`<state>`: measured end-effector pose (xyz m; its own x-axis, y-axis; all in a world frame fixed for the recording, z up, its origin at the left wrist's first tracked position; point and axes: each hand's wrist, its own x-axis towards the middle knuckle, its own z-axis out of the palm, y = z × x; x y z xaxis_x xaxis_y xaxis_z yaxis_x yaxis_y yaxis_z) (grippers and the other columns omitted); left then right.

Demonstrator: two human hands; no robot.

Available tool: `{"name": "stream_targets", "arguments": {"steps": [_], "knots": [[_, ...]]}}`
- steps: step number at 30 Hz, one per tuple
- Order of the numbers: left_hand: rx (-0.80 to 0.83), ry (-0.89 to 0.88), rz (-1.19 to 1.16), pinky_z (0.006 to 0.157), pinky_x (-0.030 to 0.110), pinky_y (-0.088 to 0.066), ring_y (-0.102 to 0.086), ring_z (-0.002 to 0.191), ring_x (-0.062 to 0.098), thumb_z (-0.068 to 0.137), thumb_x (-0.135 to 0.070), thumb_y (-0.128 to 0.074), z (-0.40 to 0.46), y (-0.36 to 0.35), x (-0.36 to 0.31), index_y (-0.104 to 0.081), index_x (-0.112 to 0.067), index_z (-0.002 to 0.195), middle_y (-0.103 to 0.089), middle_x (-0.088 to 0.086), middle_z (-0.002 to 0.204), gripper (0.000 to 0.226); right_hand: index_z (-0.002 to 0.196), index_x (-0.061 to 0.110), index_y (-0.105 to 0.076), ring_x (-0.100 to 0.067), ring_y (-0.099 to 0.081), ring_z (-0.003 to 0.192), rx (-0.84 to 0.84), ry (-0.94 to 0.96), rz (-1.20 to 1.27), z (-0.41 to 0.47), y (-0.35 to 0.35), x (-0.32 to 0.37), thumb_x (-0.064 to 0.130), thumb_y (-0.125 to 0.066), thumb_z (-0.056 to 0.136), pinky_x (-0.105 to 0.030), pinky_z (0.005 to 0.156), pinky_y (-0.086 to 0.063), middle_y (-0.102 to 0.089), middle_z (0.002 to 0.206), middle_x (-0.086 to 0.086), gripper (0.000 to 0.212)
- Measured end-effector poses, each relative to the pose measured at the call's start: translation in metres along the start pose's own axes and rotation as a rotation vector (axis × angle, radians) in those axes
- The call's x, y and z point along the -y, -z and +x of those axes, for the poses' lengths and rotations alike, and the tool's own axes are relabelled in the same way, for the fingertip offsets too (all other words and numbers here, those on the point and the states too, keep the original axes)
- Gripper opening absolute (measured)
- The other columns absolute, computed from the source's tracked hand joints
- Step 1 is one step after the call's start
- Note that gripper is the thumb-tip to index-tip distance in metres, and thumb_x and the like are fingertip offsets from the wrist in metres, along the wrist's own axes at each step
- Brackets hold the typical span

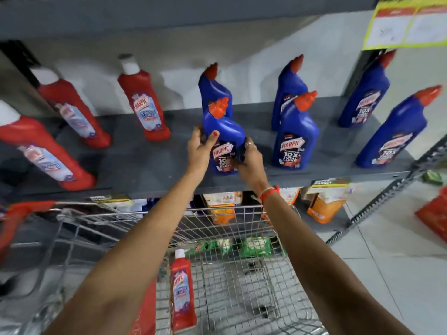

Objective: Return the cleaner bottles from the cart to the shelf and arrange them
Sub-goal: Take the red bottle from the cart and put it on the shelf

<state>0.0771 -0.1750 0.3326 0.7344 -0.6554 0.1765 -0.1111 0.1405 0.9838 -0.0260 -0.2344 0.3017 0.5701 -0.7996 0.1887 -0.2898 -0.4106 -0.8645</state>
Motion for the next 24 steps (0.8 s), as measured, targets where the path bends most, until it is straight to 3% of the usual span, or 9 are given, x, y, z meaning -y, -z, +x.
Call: {"name": "stream_targets", "arguments": {"steps": [6,10,12,14,16,18,20,22,24], "knots": [[0.062,0.056,0.084,0.060,0.002,-0.044,-0.057,0.061,-0.019,0.087,-0.011,-0.054,0.008,0.005,0.010,-0.049,0.007,0.113,-0.061,0.013,0.100,0.032,0.122,0.000,-0.046,-0.034,-0.055,0.110,-0.062,-0.058,0.023,0.006,-0.012,-0.004,-0.007,-0.059,0.077,-0.042,0.096,-0.046,-0.057,0.119,-0.023,0.048],[0.021,-0.041,0.068,0.077,0.006,-0.047,-0.059,0.084,-0.016,0.086,-0.010,-0.053,-0.010,0.029,0.029,-0.045,0.001,0.123,-0.056,0.016,0.121,0.039,0.129,0.004,-0.041,-0.026,-0.051,0.116,-0.281,-0.073,0.092,-0.009,-0.026,-0.010,-0.007,-0.059,0.075,-0.034,0.099,-0.045,-0.050,0.126,-0.019,0.058],[-0.110,-0.095,0.100,0.083,0.018,-0.050,-0.059,0.088,-0.004,0.088,-0.012,-0.050,-0.037,0.052,0.053,-0.045,-0.009,0.125,-0.061,0.013,0.110,0.037,0.128,0.007,-0.043,-0.023,-0.050,0.118,-0.398,-0.068,0.117,-0.034,-0.040,-0.020,-0.004,-0.060,0.078,-0.032,0.102,-0.044,-0.049,0.128,-0.014,0.054],[-0.231,-0.097,0.140,0.077,0.021,-0.048,-0.055,0.078,-0.003,0.090,-0.013,-0.048,-0.074,0.080,0.088,-0.047,-0.015,0.119,-0.060,-0.004,0.087,0.030,0.122,0.009,-0.047,-0.024,-0.055,0.107,-0.421,-0.064,0.122,-0.069,-0.060,-0.033,-0.003,-0.052,0.083,-0.033,0.095,-0.049,-0.052,0.119,-0.014,0.041],[-0.298,0.049,0.200,0.069,0.023,-0.047,-0.052,0.072,-0.004,0.090,-0.017,-0.049,-0.109,0.113,0.136,-0.051,-0.010,0.116,-0.057,-0.014,0.080,0.027,0.115,0.007,-0.050,-0.026,-0.056,0.097,-0.316,-0.118,0.059,-0.103,-0.092,-0.062,0.000,-0.050,0.084,-0.042,0.085,-0.052,-0.055,0.111,-0.015,0.032],[-0.340,0.334,0.293,0.084,0.037,-0.050,-0.060,0.094,0.011,0.092,-0.024,-0.045,-0.136,0.144,0.182,-0.049,-0.004,0.119,-0.063,0.001,0.102,0.034,0.117,0.006,-0.050,-0.027,-0.057,0.100,-0.108,-0.244,-0.018,-0.136,-0.124,-0.095,0.004,-0.052,0.084,-0.047,0.084,-0.052,-0.057,0.116,-0.014,0.033],[-0.283,0.779,0.373,0.096,0.038,-0.045,-0.052,0.117,0.027,0.094,-0.032,-0.039,-0.156,0.172,0.229,-0.046,-0.005,0.125,-0.054,0.015,0.129,0.042,0.118,0.005,-0.052,-0.033,-0.058,0.104,0.098,-0.377,-0.056,-0.168,-0.157,-0.125,0.007,-0.055,0.084,-0.050,0.087,-0.052,-0.058,0.120,-0.018,0.033],[-0.147,1.116,0.408,0.072,0.031,-0.048,-0.056,0.108,0.030,0.093,-0.042,-0.034,-0.177,0.188,0.269,-0.048,0.000,0.123,-0.052,0.023,0.131,0.053,0.113,-0.002,-0.054,-0.037,-0.057,0.106,0.264,-0.557,-0.094,-0.196,-0.183,-0.145,0.007,-0.062,0.083,-0.046,0.089,-0.050,-0.057,0.120,-0.022,0.032],[-0.090,1.258,0.436,0.060,0.030,-0.042,-0.058,0.103,0.035,0.092,-0.049,-0.031,-0.197,0.195,0.301,-0.052,0.007,0.117,-0.055,0.030,0.124,0.065,0.116,-0.008,-0.051,-0.038,-0.056,0.110,0.428,-0.771,-0.081,-0.221,-0.206,-0.162,0.008,-0.068,0.080,-0.030,0.085,-0.045,-0.056,0.124,-0.023,0.043]]}}
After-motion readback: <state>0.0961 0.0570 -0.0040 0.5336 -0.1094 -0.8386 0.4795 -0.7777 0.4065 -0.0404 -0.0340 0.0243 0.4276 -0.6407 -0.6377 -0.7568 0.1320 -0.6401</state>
